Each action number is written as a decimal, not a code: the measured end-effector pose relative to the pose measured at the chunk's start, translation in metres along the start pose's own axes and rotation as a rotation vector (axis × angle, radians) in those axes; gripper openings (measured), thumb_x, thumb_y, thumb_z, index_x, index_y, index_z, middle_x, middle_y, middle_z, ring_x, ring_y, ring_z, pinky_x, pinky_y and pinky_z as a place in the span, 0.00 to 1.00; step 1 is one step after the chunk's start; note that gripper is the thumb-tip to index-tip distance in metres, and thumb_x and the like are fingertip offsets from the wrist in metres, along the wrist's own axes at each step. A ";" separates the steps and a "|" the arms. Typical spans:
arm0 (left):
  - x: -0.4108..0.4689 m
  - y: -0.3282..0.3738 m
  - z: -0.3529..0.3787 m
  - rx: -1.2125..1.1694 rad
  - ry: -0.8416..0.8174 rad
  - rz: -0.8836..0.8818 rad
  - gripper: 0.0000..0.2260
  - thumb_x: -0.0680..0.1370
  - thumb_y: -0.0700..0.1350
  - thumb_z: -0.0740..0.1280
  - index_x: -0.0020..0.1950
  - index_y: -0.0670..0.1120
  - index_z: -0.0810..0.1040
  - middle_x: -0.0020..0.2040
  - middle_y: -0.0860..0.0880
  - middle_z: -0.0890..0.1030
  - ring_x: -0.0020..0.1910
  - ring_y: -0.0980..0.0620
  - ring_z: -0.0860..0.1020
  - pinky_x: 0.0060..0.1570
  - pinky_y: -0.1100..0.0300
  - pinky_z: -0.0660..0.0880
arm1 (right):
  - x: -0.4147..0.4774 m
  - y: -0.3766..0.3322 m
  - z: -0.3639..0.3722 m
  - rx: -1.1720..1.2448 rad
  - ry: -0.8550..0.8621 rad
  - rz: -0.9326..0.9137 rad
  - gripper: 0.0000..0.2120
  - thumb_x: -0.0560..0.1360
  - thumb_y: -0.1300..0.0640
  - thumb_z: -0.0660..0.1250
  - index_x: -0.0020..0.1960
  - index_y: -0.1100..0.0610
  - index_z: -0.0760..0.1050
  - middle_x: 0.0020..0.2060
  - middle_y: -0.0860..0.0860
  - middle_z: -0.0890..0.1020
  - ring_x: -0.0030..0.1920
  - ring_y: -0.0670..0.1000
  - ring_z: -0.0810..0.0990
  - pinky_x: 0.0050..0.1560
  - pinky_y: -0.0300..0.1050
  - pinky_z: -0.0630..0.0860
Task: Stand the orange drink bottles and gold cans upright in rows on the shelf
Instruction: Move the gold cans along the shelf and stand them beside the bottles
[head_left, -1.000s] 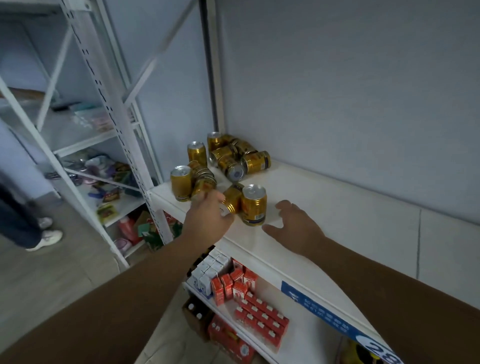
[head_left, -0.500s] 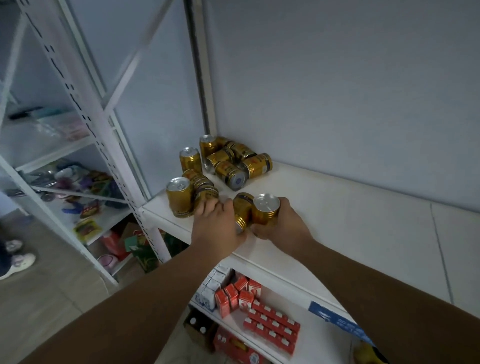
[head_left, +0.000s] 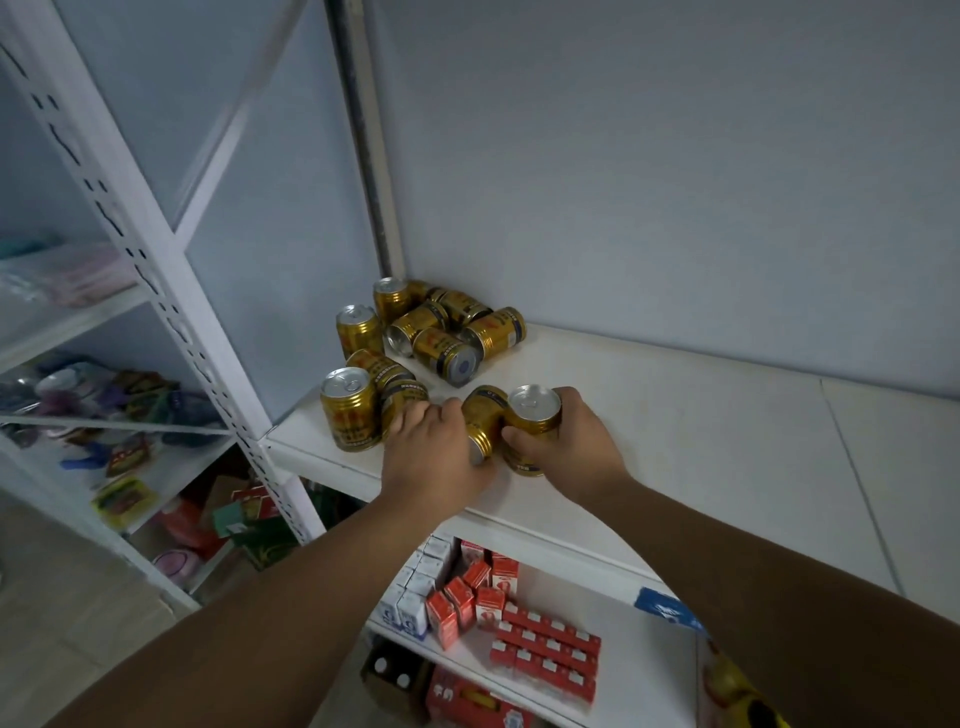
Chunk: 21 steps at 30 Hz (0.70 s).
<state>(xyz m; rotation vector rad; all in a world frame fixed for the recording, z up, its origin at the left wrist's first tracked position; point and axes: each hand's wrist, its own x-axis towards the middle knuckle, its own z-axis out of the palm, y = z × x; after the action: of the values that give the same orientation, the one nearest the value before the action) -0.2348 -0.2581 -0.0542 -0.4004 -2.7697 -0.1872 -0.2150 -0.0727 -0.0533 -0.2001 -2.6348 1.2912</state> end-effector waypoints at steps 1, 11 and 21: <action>0.000 -0.002 -0.001 -0.024 0.010 0.005 0.31 0.70 0.68 0.66 0.64 0.48 0.72 0.58 0.50 0.81 0.64 0.46 0.72 0.65 0.51 0.65 | -0.001 -0.001 0.000 -0.014 0.014 -0.002 0.31 0.65 0.34 0.73 0.61 0.47 0.69 0.50 0.43 0.79 0.50 0.48 0.79 0.49 0.50 0.79; 0.029 0.032 -0.021 -0.264 0.141 0.090 0.28 0.64 0.68 0.72 0.51 0.48 0.77 0.46 0.51 0.79 0.43 0.48 0.79 0.36 0.57 0.71 | -0.020 0.006 -0.046 -0.003 0.184 0.026 0.30 0.64 0.33 0.73 0.59 0.47 0.73 0.48 0.42 0.80 0.49 0.46 0.80 0.50 0.50 0.80; 0.060 0.191 -0.013 -0.559 -0.159 0.251 0.22 0.62 0.67 0.71 0.46 0.53 0.76 0.46 0.53 0.74 0.44 0.50 0.78 0.42 0.54 0.76 | -0.054 0.067 -0.185 -0.012 0.461 0.159 0.22 0.59 0.33 0.70 0.48 0.40 0.70 0.41 0.37 0.79 0.42 0.38 0.78 0.38 0.39 0.73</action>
<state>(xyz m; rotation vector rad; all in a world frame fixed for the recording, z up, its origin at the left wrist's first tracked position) -0.2285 -0.0640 -0.0056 -0.9271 -2.7447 -0.9080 -0.1165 0.0987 -0.0024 -0.6380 -2.2675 1.1101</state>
